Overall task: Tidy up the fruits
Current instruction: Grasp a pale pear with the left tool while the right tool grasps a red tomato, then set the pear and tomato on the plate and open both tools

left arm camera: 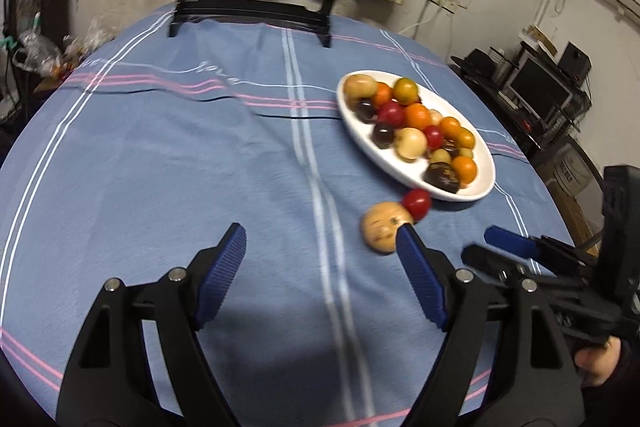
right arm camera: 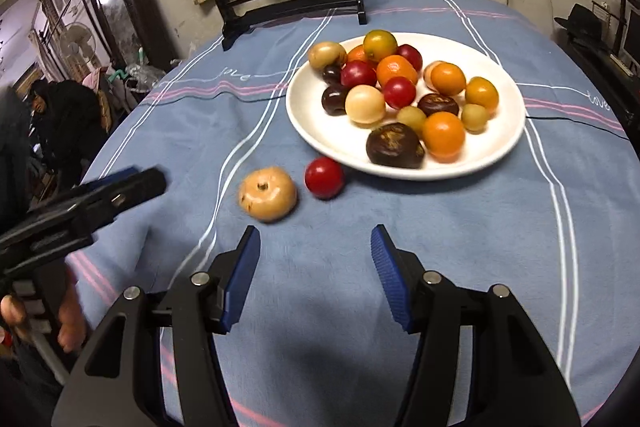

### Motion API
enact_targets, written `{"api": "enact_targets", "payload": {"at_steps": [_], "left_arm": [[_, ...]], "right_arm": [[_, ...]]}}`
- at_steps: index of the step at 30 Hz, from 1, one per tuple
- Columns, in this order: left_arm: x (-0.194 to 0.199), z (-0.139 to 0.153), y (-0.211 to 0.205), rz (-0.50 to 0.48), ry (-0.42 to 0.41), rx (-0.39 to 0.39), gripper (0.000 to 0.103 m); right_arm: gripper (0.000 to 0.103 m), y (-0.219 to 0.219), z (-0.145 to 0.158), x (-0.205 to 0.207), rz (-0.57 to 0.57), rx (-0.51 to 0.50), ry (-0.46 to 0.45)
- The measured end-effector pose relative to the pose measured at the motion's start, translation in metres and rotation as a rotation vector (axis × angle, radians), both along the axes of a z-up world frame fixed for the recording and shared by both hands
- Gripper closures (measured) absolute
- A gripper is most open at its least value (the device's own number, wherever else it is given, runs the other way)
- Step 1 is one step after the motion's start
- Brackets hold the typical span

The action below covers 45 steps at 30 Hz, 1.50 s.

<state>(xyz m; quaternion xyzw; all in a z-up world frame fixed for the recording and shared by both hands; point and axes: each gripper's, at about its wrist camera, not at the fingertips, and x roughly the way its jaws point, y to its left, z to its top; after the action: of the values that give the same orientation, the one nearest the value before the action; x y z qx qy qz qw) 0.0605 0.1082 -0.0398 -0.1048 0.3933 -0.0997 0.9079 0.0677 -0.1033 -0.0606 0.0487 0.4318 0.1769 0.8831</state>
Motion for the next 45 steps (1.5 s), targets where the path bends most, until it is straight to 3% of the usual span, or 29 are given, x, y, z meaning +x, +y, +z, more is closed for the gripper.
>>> {"api": "enact_targets", "payload": {"at_steps": [4,7,19,28,34,38,45], "left_arm": [[-0.008,-0.004,0.019,0.021,-0.002,-0.035,0.024],[-0.009,-0.005,0.025,0.016,0.001,-0.053,0.023],[-0.004,-0.006,0.016,-0.058,-0.008,-0.073,0.023],[0.001,-0.006,0.012,-0.081,0.004,-0.071,0.023],[0.004,-0.004,-0.012,-0.111,0.022,-0.027,0.019],[0.013,-0.008,-0.045,-0.17,0.039,0.004,0.019],[0.039,-0.028,-0.1,-0.218,0.066,0.141,0.021]], "right_arm": [[0.061,0.006,-0.006,0.017,-0.045,0.039,0.01],[0.065,0.01,-0.009,0.024,-0.081,0.044,0.006],[0.067,0.014,-0.025,0.047,-0.171,0.047,0.052],[0.072,0.017,-0.032,0.058,-0.143,0.062,0.073],[0.072,-0.005,-0.011,0.023,-0.095,0.076,0.032],[0.072,-0.044,-0.002,0.001,-0.151,0.037,-0.006],[0.072,-0.088,0.001,-0.01,-0.199,0.078,-0.03]]}}
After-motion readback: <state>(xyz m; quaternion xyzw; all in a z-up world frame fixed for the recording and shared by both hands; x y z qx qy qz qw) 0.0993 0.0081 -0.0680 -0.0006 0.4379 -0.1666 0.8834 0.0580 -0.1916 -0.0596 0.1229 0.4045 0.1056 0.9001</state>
